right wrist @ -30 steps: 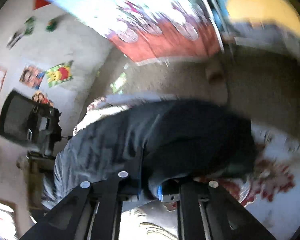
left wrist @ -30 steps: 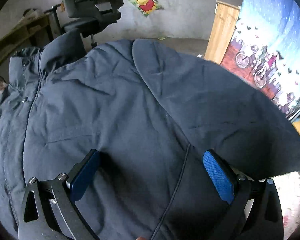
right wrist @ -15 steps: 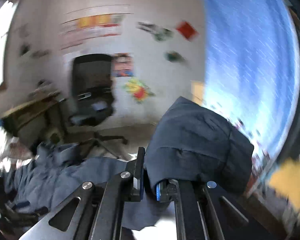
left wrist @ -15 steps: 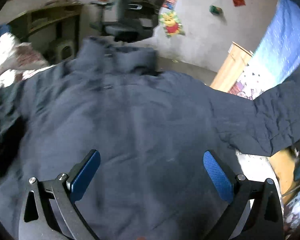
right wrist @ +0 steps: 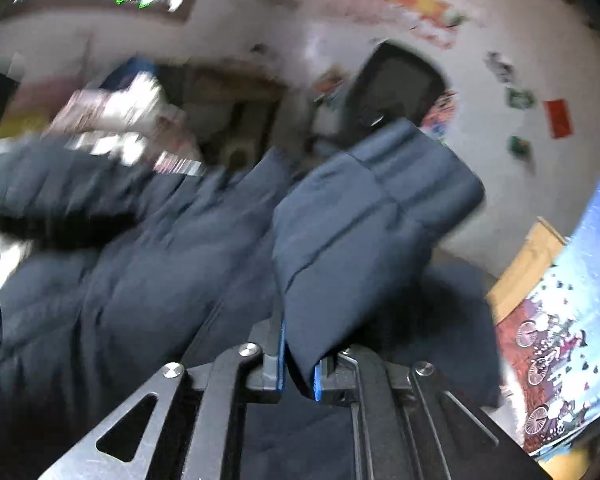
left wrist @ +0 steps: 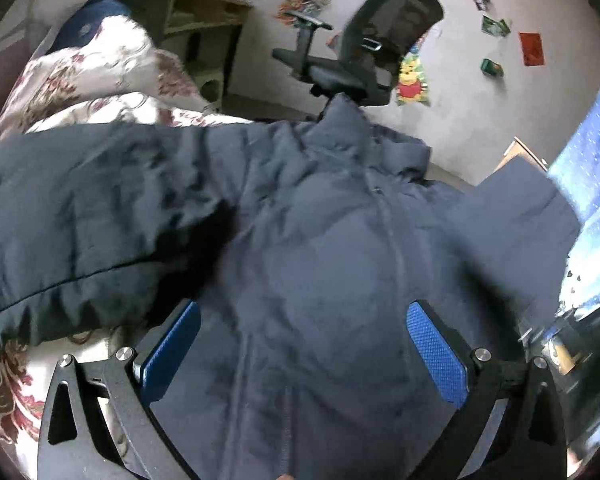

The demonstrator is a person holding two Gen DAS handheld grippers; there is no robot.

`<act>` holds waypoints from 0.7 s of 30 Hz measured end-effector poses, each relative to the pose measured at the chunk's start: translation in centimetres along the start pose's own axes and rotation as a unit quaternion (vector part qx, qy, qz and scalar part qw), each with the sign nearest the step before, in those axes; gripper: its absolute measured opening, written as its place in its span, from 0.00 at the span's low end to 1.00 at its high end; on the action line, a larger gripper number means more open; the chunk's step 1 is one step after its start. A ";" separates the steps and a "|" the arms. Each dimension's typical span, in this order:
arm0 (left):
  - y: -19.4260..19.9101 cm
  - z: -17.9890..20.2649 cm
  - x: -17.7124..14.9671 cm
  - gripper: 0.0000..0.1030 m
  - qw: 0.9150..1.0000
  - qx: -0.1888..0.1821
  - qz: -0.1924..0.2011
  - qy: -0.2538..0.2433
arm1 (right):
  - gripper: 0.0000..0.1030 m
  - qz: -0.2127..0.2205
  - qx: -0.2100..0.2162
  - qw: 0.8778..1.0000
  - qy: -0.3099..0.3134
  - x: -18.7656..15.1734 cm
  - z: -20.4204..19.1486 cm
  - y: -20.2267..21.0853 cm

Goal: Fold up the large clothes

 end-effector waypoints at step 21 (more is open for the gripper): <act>-5.6 1.4 -4.3 0.38 0.992 -0.059 -0.107 0.030 | 0.69 -0.010 0.045 0.998 -0.030 -5.4 2.1 3.8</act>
Point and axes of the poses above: each gripper's, at about its wrist camera, not at the fingertips, and y roughly against the way its jaws point, z to its right, x to its top, the point moved 5 cm from there along -y, roughly the way its jaws point, and after that the axes turned 3 degrees about z, right-handed, at the moved point
